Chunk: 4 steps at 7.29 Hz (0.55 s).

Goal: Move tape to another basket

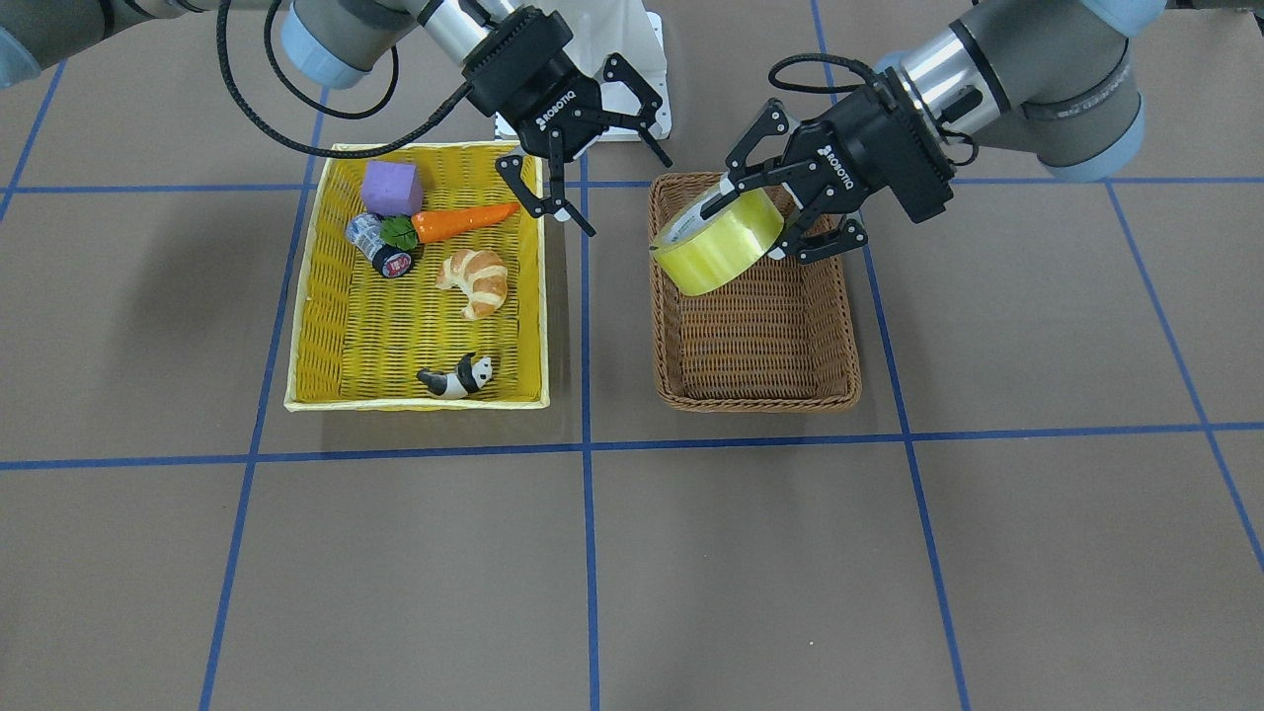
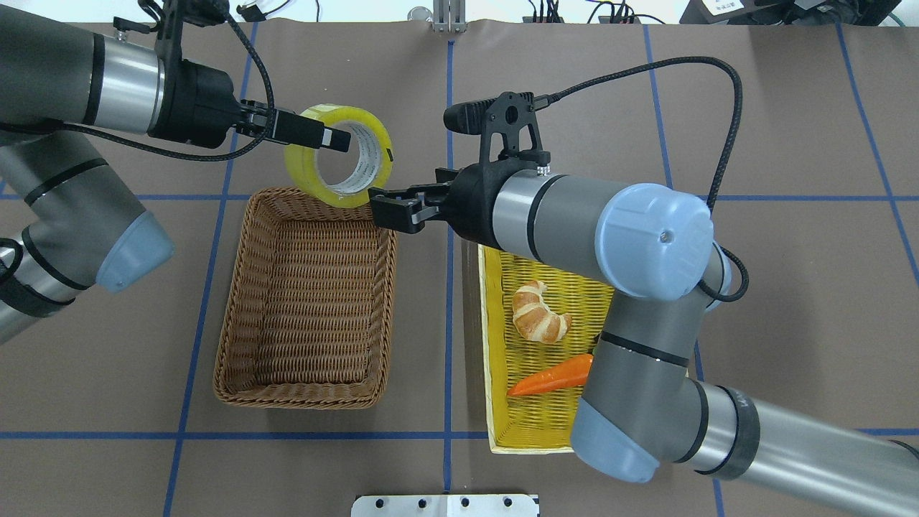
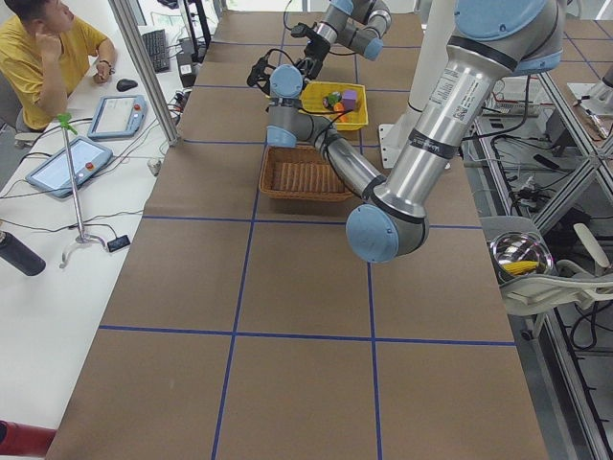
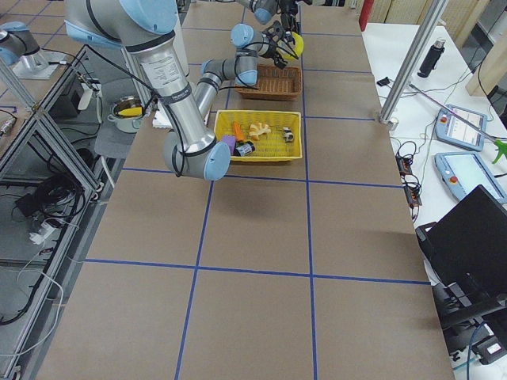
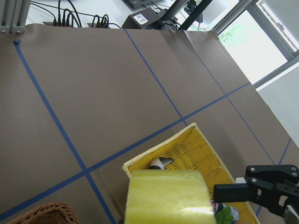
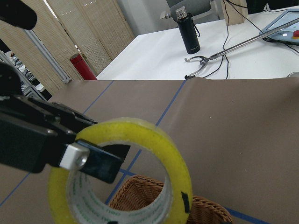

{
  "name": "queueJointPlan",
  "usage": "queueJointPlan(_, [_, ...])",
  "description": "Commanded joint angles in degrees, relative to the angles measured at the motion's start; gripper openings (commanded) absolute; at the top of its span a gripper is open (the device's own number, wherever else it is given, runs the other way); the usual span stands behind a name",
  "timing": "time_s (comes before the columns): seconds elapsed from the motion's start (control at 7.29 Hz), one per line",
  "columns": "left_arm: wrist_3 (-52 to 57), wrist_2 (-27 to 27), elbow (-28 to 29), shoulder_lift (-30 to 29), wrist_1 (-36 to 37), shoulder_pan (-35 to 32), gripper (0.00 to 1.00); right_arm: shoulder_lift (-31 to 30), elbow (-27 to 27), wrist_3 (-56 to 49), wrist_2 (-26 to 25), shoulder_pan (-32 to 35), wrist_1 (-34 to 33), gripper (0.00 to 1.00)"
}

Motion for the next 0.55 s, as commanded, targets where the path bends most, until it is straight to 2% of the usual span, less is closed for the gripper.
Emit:
queueJointPlan(0.0, [-7.0,0.1,0.0,2.2,-0.2,0.0,0.00,-4.9,0.2,0.2,11.4,9.8,-7.4,0.99])
queueJointPlan(0.14, [-19.6,0.1,0.2,3.5,-1.7,0.2,0.00,-5.4,-0.1,0.1,17.8,16.1,-18.0,1.00])
queueJointPlan(0.27, [-31.0,0.5,0.7,4.1,-3.9,0.3,0.00,-5.4,-3.4,-2.3,24.7,23.1,-23.9,1.00])
queueJointPlan(0.41, [-32.2,0.6,1.4,6.3,-5.8,1.2,0.00,-5.7,-9.9,-11.8,34.6,30.2,-24.9,1.00])
